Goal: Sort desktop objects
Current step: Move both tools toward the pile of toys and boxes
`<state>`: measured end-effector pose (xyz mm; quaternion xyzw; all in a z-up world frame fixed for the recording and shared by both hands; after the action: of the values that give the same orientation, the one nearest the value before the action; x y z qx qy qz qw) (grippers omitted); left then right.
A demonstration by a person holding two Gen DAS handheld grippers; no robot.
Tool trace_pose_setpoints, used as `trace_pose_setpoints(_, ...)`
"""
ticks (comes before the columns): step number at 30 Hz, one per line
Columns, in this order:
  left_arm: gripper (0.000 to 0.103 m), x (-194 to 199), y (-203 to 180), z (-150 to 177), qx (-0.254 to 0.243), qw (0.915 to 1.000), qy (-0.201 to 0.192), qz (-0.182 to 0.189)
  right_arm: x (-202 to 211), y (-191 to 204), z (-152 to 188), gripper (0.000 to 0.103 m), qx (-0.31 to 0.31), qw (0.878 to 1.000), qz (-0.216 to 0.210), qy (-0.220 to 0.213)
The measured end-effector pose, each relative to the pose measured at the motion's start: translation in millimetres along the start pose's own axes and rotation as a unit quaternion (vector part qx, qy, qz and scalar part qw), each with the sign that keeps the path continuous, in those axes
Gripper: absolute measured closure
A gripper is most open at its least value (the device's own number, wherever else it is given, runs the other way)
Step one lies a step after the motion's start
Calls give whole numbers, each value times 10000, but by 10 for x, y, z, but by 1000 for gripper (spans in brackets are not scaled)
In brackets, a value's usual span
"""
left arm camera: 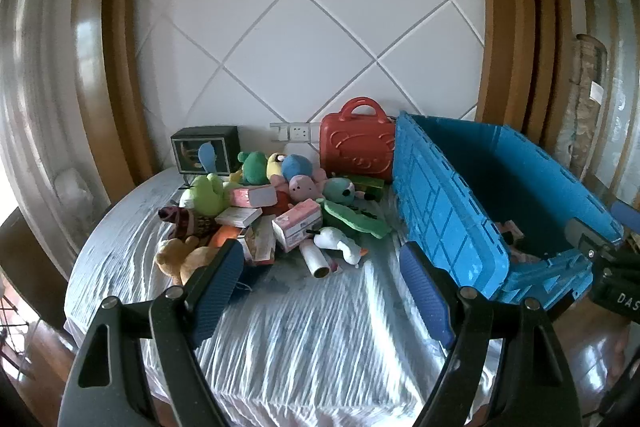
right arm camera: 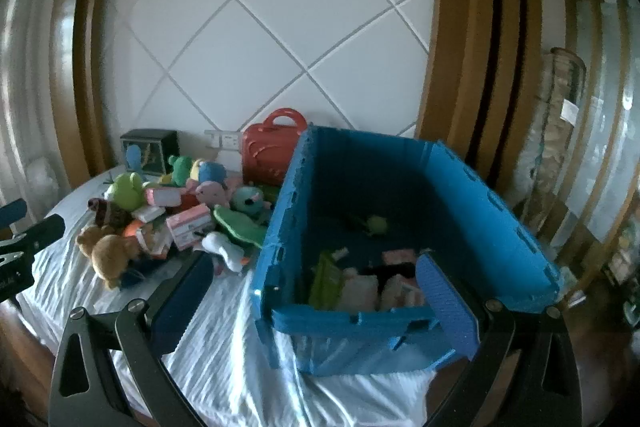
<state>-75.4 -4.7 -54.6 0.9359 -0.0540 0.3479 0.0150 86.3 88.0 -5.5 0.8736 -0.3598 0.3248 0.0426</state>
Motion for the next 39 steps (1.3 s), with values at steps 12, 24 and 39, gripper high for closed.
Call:
trace_pose_setpoints(12, 23, 29, -49, 35, -98, 9999, 34, 138, 128, -146, 102, 0, -63, 9999, 106, -114)
trace_pose_setpoints(24, 23, -29, 182, 191, -155, 9993, 221, 277, 72, 223, 254, 0, -34, 9996, 127, 265)
trace_pose_setpoints(39, 23, -988, 862, 384, 115, 9960, 819, 324, -697, 1170, 86, 0, 578, 9969, -322, 427)
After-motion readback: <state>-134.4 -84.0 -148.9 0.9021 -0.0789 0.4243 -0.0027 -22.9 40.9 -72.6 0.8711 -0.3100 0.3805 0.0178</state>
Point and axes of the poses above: each gripper's, at about its wrist camera, not at the fingertips, and x roughly against the way its jaws point, y to its left, z to its underside, the point moved 10 cm from there along -x, roughly the way its jaws point, and after that the axes turned 10 degrees about y, right-handed, at the moved point
